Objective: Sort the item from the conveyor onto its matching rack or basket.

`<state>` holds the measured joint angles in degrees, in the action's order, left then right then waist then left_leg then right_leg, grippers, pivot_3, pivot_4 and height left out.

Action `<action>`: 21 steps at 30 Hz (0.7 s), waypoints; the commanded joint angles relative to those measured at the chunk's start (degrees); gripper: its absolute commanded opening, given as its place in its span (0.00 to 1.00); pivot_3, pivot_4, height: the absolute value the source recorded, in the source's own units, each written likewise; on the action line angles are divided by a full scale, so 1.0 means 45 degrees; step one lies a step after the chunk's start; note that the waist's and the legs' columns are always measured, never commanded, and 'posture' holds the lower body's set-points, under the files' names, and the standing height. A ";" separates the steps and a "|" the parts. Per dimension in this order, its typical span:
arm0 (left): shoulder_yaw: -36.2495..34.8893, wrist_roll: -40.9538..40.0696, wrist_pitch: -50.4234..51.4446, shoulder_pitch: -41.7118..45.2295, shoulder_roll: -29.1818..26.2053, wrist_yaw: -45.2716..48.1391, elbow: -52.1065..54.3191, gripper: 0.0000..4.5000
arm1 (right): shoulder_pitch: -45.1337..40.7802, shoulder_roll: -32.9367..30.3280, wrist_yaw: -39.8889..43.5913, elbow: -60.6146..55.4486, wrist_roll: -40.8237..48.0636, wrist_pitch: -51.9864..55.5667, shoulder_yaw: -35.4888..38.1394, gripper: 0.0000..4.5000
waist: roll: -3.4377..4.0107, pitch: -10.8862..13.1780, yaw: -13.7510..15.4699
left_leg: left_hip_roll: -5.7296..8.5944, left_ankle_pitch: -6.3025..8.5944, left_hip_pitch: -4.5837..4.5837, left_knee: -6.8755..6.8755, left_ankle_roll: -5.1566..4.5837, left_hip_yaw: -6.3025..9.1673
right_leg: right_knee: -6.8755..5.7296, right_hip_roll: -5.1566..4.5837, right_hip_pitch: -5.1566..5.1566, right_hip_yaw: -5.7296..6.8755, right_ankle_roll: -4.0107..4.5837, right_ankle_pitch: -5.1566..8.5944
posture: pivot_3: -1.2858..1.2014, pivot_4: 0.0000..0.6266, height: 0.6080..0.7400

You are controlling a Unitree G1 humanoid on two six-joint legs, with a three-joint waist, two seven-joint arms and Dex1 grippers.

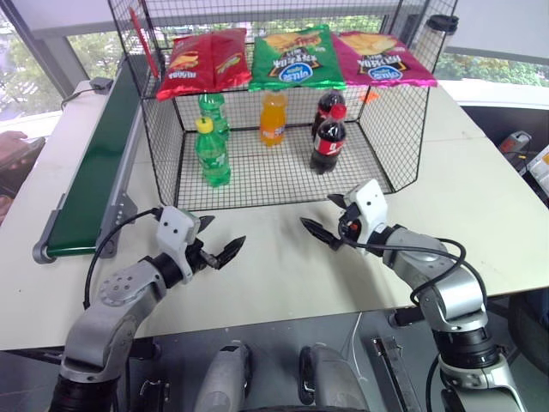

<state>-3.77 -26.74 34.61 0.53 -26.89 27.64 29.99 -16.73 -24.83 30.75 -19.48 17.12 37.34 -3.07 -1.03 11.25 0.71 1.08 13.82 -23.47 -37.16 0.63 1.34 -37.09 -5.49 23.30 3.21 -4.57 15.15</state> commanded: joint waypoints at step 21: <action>-0.0036 0.0073 0.0024 0.0211 -0.0144 -0.0192 0.0458 1.00 | 0.0098 -0.0076 0.0006 -0.0766 0.0141 0.0042 0.0115 1.00 | 0.0000 0.0000 0.0001 | 0.0000 0.0000 -0.0001 0.0001 0.0000 0.0000 | 0.0003 -0.0003 0.0000 0.0000 0.0001 0.0001 | 0.52 0.24 0.99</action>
<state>-3.58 -26.33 34.89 0.84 -27.33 27.01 29.99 -16.22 -24.88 30.72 -20.11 17.13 37.98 -3.07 -1.03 11.25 0.72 1.08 13.82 -23.47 -37.15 0.63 1.34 -37.07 -5.50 23.30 3.21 -4.56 15.16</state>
